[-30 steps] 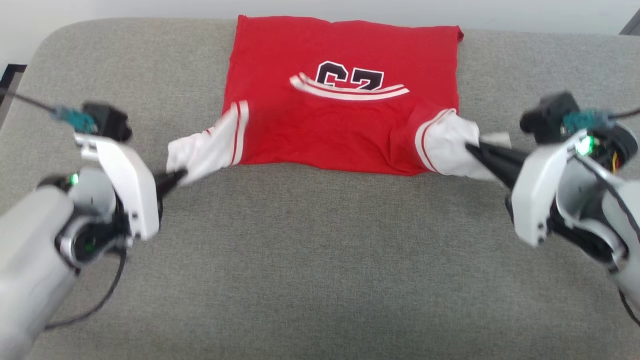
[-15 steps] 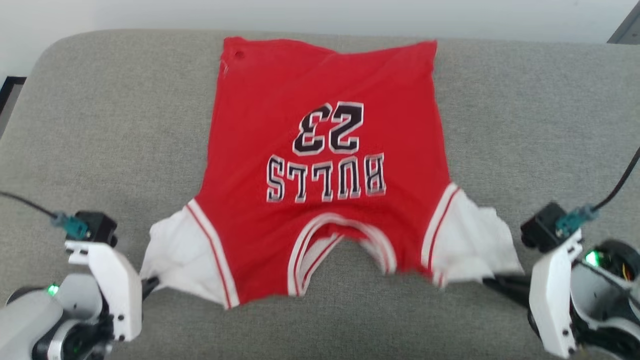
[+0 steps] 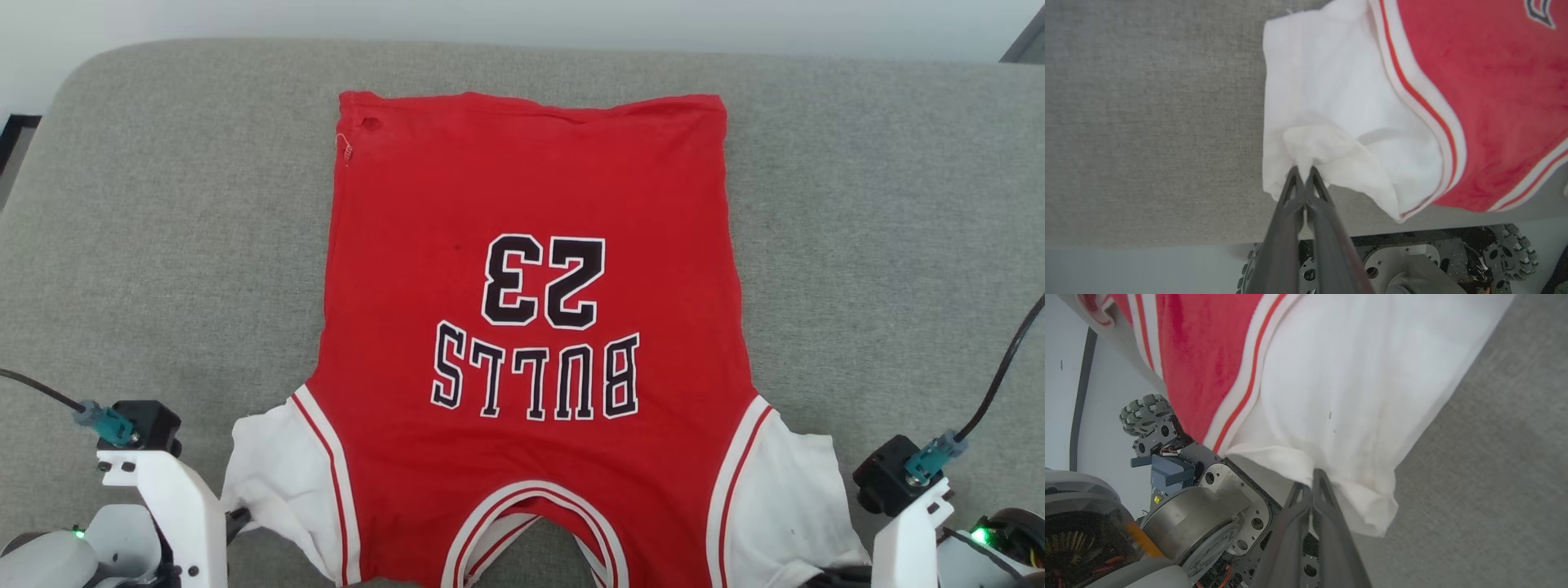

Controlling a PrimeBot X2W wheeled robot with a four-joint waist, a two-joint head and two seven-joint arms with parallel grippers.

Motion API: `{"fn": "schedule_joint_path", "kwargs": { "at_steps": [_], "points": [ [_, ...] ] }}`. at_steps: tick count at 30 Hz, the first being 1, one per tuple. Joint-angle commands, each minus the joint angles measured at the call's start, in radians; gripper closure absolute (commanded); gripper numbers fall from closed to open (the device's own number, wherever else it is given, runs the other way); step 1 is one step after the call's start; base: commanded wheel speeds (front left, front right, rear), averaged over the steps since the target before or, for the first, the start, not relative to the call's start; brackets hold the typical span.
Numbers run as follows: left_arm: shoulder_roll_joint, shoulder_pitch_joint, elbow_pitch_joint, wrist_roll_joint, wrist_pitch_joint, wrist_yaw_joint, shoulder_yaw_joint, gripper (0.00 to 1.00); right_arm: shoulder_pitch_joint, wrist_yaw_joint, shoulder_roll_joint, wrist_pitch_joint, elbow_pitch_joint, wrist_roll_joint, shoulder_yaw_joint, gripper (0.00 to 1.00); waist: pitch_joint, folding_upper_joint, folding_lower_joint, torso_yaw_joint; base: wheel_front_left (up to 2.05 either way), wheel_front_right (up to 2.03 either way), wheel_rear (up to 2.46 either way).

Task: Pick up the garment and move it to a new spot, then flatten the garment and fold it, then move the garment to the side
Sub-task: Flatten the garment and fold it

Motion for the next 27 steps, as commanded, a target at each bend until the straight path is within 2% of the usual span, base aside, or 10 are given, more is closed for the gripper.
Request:
{"fn": "schedule_joint_path", "kwargs": {
  "at_steps": [1,2,3,4,5,7,14,20,23,27],
  "points": [
    [-0.007,0.012,-0.002,-0.003,-0.008,-0.002,0.005,1.0,0.01,0.0,0.012,0.001,-0.004,-0.024,-0.007,1.0,0.007,-0.0001,0.0,0.003,0.0,0.0,0.0],
    [-0.01,0.01,-0.003,0.006,-0.016,-0.005,0.005,1.0,0.017,0.0,0.029,-0.003,0.001,-0.042,-0.018,0.98,0.011,-0.0001,0.0,0.003,0.0,0.0,0.0],
    [-0.017,0.005,-0.004,0.01,-0.026,-0.011,0.008,1.0,0.023,0.0,0.043,-0.002,0.002,-0.065,-0.022,0.85,0.015,-0.0001,0.0,0.005,0.0,0.0,0.0],
    [-0.025,0.001,-0.003,0.007,-0.037,-0.014,0.014,1.0,0.026,0.0,0.054,0.001,0.002,-0.087,-0.028,0.65,0.019,-0.0001,0.0,0.007,0.0,0.0,0.0],
    [-0.03,-0.003,-0.002,0.008,-0.046,-0.018,0.018,1.0,0.026,0.0,0.07,0.003,-0.001,-0.103,-0.04,0.19,0.022,-0.0001,0.0,0.008,0.0,0.0,0.0],
    [-0.044,-0.015,-0.004,0.021,-0.066,-0.03,0.024,1.0,0.022,0.0,0.096,0.01,-0.023,-0.128,-0.059,0.0,0.029,-0.0001,0.0,0.012,0.0,0.0,0.0],
    [-0.08,-0.043,-0.003,0.052,-0.11,-0.059,0.033,1.0,-0.01,0.0,0.159,0.087,-0.151,-0.214,-0.179,0.0,0.057,-0.0001,0.0,0.034,0.0,0.0,0.0],
    [-0.115,-0.072,0.007,0.068,-0.117,-0.08,0.028,1.0,-0.131,0.0,0.298,0.141,-0.237,-0.319,-0.327,0.0,0.085,-0.0001,0.0,0.063,0.0,0.0,0.0],
    [-0.148,-0.099,0.02,0.085,-0.117,-0.101,0.023,1.0,-0.288,0.0,0.388,0.098,-0.163,-0.406,-0.394,0.0,0.106,-0.0001,0.0,0.092,0.0,0.0,0.0],
    [-0.184,-0.134,0.041,0.105,-0.106,-0.122,0.012,1.0,-0.462,0.0,0.42,0.056,0.001,-0.478,-0.425,0.0,0.127,-0.0001,0.0,0.125,0.0,0.0,0.0]
  ]
}}
